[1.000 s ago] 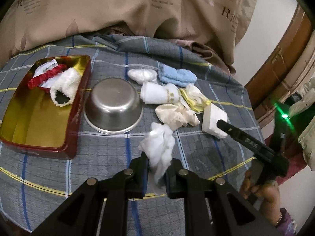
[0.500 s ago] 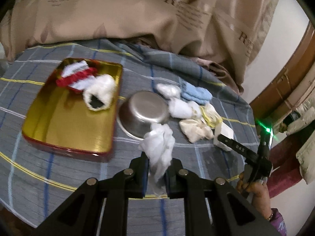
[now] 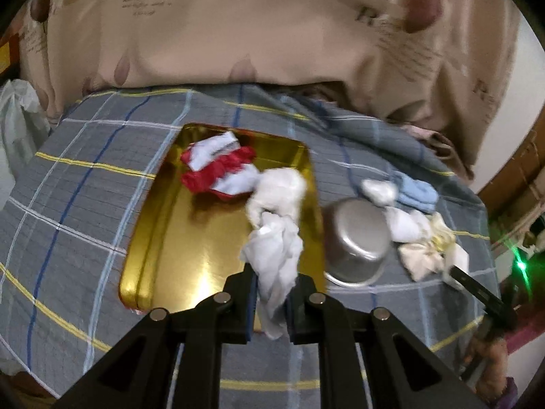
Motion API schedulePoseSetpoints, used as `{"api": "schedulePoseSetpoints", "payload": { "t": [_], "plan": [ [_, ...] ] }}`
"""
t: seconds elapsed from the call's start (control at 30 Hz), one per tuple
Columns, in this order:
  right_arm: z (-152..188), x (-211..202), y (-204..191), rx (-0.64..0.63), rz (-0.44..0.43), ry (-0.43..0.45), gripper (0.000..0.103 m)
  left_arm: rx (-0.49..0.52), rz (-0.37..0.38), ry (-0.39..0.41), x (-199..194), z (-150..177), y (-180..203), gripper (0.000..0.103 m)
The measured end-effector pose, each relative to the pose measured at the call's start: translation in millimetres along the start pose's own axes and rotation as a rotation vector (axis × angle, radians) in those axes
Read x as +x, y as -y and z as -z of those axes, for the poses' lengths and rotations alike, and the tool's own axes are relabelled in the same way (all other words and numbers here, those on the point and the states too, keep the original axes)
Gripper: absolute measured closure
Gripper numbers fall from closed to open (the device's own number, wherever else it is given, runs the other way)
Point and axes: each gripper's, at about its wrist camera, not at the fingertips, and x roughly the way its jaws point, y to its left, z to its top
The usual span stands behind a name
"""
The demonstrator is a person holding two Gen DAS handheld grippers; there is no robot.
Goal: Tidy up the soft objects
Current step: 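Carry the white cloth with the left gripper while the right gripper grasps the white pad, then lower the white cloth into the tin and open the left gripper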
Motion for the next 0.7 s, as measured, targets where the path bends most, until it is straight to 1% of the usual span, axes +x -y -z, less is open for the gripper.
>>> {"api": "schedulePoseSetpoints", "payload": {
  "t": [0.07,0.23,0.43,0.47,0.5,0.57,0.6,0.67,0.7],
  "plan": [
    [1.0,-0.9,-0.4,-0.001,0.000,0.000,0.046,-0.012,-0.021,-0.011,12.3,-5.3,-11.2,0.090],
    [3.7,-8.6,1.4,0.001,0.002,0.014,0.046,-0.025,-0.044,-0.036,40.9,-13.5,-32.6,0.089],
    [5.7,-19.7,1.5,-0.012,0.005,0.031,0.046,-0.006,-0.092,-0.061,69.7,-20.7,-45.4,0.083],
    [6.0,-21.8,1.2,-0.016,0.006,0.034,0.046,-0.008,-0.096,-0.064,73.1,-22.1,-47.2,0.080],
    [6.7,-23.8,1.0,-0.017,0.006,0.037,0.046,-0.008,-0.102,-0.068,76.3,-23.4,-49.0,0.074],
    [7.6,-28.0,1.3,-0.018,0.006,0.043,0.046,-0.006,-0.113,-0.077,82.3,-25.9,-52.2,0.067],
    [7.9,-29.3,1.3,-0.018,0.006,0.046,0.046,-0.002,-0.122,-0.076,84.1,-27.1,-53.1,0.066],
    [8.7,-33.8,0.7,-0.018,0.003,0.054,0.046,0.019,-0.157,-0.070,87.5,-29.7,-52.8,0.060],
    [9.3,-35.9,0.1,-0.020,0.003,0.058,0.046,0.029,-0.168,-0.073,88.6,-30.1,-52.1,0.059]
  ]
}}
